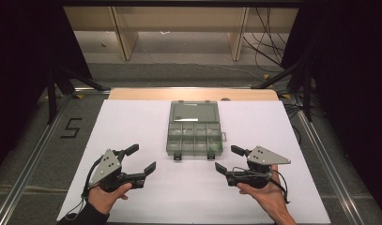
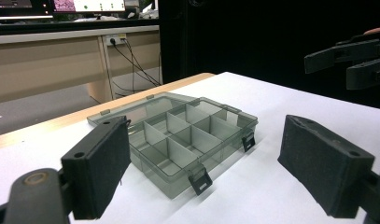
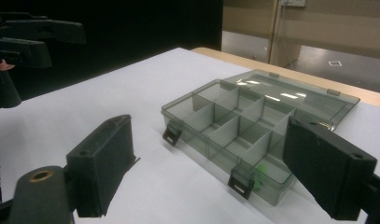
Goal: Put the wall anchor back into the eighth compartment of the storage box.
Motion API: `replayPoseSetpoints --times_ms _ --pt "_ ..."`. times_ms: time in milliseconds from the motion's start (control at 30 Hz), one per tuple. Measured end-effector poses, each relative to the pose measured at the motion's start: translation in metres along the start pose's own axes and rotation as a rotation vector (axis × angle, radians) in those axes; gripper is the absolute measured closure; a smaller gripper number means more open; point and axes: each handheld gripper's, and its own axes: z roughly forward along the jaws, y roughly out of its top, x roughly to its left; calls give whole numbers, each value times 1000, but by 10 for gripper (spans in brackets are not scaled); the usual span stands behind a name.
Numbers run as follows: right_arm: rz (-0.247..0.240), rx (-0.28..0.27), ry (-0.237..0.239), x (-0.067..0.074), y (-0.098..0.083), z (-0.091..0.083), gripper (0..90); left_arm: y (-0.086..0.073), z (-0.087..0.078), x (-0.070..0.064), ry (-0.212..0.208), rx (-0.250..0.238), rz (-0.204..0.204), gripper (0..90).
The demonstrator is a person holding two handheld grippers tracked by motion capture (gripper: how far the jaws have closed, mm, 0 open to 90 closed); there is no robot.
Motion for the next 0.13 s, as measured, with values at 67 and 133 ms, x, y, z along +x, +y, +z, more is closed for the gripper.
replayPoseSetpoints --times_ms 67,133 --pt "-1 0 0 0 0 0 174 0 0 0 0 0 0 157" --pt "0 -2 0 0 0 1 174 0 0 0 0 0 0 157"
